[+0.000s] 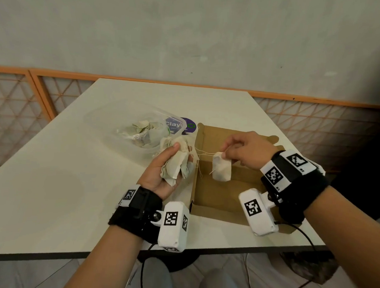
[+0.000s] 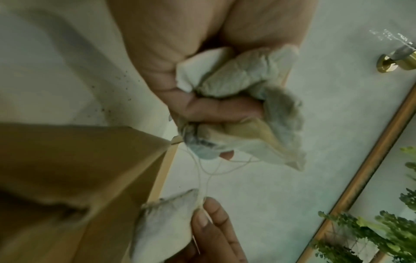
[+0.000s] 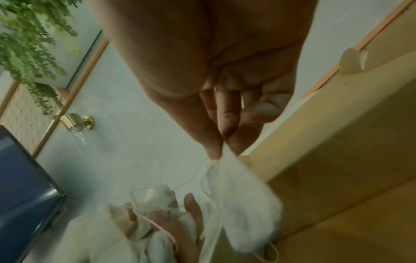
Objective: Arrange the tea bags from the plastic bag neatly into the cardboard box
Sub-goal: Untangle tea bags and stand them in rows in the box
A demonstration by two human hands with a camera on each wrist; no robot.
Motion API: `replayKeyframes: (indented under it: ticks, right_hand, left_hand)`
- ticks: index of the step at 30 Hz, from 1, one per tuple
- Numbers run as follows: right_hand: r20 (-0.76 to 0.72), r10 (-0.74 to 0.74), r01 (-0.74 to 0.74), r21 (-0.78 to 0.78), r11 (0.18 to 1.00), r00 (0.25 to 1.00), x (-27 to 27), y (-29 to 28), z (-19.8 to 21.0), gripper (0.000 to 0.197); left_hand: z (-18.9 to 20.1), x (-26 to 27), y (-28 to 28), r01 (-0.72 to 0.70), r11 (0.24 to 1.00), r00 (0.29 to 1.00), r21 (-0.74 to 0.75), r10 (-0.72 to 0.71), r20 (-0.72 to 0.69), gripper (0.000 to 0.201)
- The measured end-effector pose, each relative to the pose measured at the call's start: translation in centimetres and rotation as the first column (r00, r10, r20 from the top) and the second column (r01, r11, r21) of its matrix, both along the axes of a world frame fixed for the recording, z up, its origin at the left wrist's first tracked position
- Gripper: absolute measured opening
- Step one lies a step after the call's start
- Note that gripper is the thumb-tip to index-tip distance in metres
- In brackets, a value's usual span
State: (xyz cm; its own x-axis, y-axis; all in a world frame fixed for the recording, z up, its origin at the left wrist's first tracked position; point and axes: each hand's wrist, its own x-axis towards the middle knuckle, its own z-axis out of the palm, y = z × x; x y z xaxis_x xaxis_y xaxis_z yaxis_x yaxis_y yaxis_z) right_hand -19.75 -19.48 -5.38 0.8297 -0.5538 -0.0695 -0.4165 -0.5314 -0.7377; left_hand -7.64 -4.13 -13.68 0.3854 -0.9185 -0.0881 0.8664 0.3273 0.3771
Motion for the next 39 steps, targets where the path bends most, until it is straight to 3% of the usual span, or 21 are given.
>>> replayKeyframes:
  ticks: [2, 5, 7, 10, 12, 14, 20, 26, 28, 32, 39]
  right_hand:
    - [-0.019, 0.046, -0.046, 0.005, 0.999, 0.999, 0.3, 0.3, 0.1, 0.015]
    - [-0.080, 0.092, -0.098, -0.083, 0.992, 0.993, 0.4, 0.7, 0.0, 0.016]
    - [-0.081, 0.123, -0.133, -0.143, 0.981, 0.989, 0.4, 1.5, 0.3, 0.016]
    - [-0.096, 0.224, -0.239, -0.199, 0.950, 0.970, 0.7, 3.6, 1.0, 0.023]
    - [-0.094, 0.267, -0.280, -0.173, 0.944, 0.959, 1.3, 5.0, 1.0, 0.046]
    - [-0.077, 0.262, -0.272, -0.169, 0.947, 0.962, 2.2, 5.6, 0.4, 0.053]
    - [0.006, 0.109, -0.107, -0.132, 0.985, 0.994, 3.7, 3.5, -0.8, 0.023]
    - [0.046, 0.056, -0.052, -0.092, 0.994, 0.997, 3.1, 2.2, -0.2, 0.026]
    - [0.000, 0.057, -0.056, -0.128, 0.990, 0.998, 2.6, 1.7, 0.1, 0.026]
    - [-0.259, 0.023, -0.109, -0.322, 0.941, 0.966, 1.0, 1.1, -0.5, 0.020]
    - [-0.301, 0.114, -0.178, -0.195, 0.965, 0.947, 0.4, 1.1, -1.2, 0.023]
  left_hand:
    - [-0.2, -0.1, -0.3, -0.037, 0.999, 0.999, 0.014, 0.037, 0.011, 0.096]
    - [-0.5, -0.2, -0.6, -0.161, 0.983, 0.984, 0.089, 0.153, 0.096, 0.025]
    - [-0.7, -0.2, -0.8, -0.204, 0.973, 0.972, 0.112, 0.187, 0.143, 0.012]
    - [-0.6, -0.2, -0.9, -0.240, 0.966, 0.958, 0.099, 0.219, 0.186, 0.024]
    - [-0.4, -0.4, -0.9, -0.239, 0.968, 0.954, 0.084, 0.217, 0.207, 0.042]
    - [-0.2, -0.6, -0.8, -0.239, 0.970, 0.948, 0.054, 0.221, 0.229, 0.046]
    - [-0.1, -0.6, -0.4, -0.159, 0.984, 0.972, 0.075, 0.143, 0.189, 0.025]
    - [0.3, -0.9, -0.4, -0.073, 0.990, 0.980, 0.120, 0.049, 0.190, 0.020]
    - [0.3, -0.9, -0.4, -0.078, 0.987, 0.984, 0.143, 0.053, 0.168, 0.017]
    - [0.5, -0.9, -0.3, -0.058, 0.989, 0.992, 0.139, 0.042, 0.115, 0.018]
    - [0.3, -0.8, -0.4, -0.089, 0.985, 0.990, 0.149, 0.071, 0.121, 0.022]
